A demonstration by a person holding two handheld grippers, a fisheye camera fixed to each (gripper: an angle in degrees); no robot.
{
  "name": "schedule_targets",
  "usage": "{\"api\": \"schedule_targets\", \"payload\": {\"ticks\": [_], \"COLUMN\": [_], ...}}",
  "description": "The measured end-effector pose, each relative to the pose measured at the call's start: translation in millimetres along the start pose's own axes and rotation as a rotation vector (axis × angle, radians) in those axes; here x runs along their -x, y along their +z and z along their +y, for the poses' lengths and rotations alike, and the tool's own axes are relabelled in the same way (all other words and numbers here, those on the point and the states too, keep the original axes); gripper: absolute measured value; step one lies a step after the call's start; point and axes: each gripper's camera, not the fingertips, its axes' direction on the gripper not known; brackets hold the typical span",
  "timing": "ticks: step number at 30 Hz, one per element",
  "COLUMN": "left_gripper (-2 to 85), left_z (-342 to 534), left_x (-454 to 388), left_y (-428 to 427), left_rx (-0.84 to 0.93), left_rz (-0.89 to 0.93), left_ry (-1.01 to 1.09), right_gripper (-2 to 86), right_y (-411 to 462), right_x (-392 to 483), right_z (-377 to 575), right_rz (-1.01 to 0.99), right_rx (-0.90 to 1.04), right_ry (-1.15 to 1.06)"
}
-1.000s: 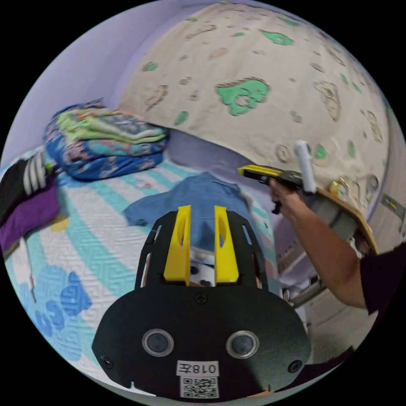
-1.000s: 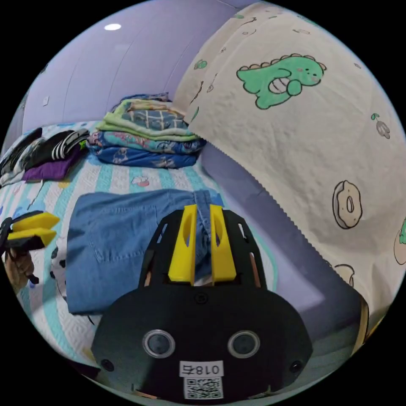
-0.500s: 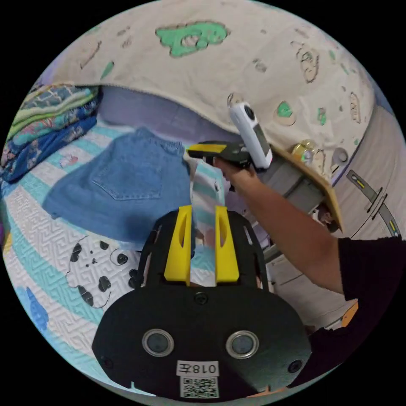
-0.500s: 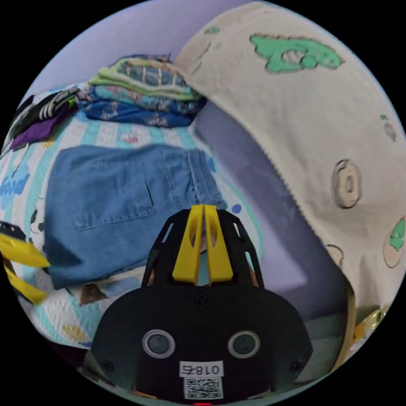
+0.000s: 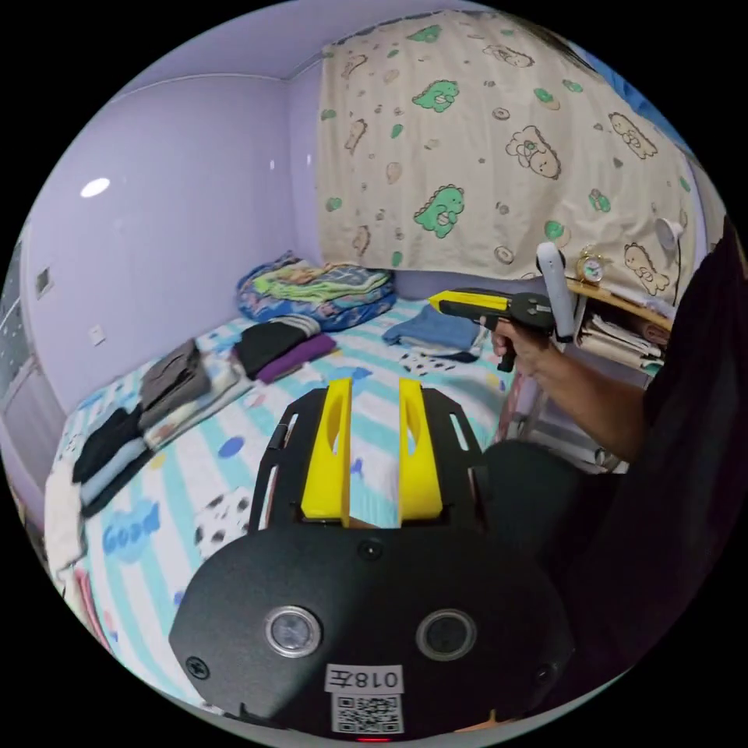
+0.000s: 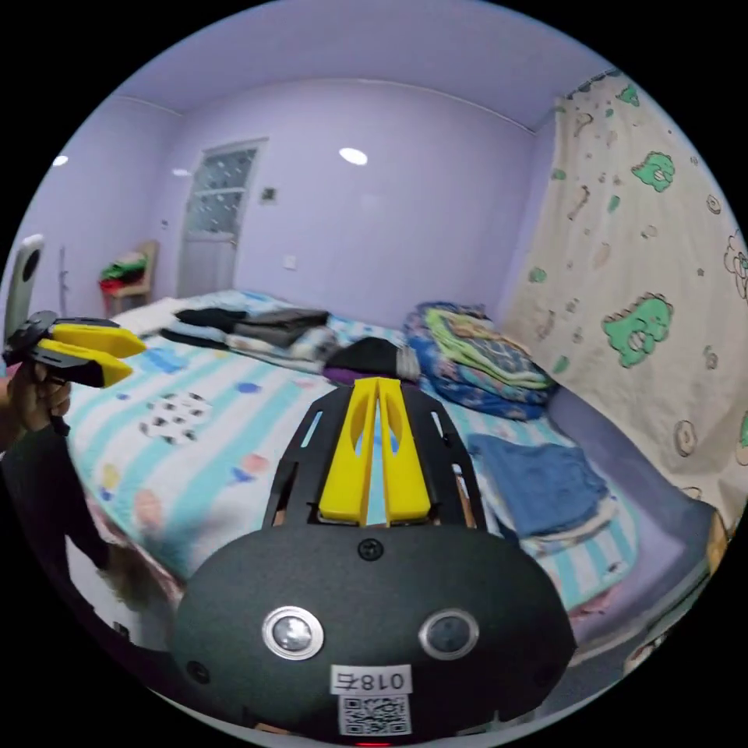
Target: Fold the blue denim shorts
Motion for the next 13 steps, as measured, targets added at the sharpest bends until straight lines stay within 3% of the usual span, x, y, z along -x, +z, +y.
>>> {"api": "schedule_targets", "payload": {"ticks": [2,7,13], "left_gripper": [9.1,6.9,10.9], "left_z": [50,209,388], "left_x": [21,74,118], "left_y": [-59,-217,-353], "left_rx": [-0.029,-0.157,-0.332], "left_rz": [-0.039,-0.341,-0.572], "left_ry": [-0.121,-0.351,-0.627], "right_gripper": [-0.6,-0.9,-0.1], "right_y": [-11,-8,20], "right_x": [70,188,328], "right_z": [-9,-42,-73], "right_rz": [-0.202,-0.515,-0.752], "right_rx": [-0.081,-0.063,0.025], "right_ry": [-0.024,-0.040,-0.155]}}
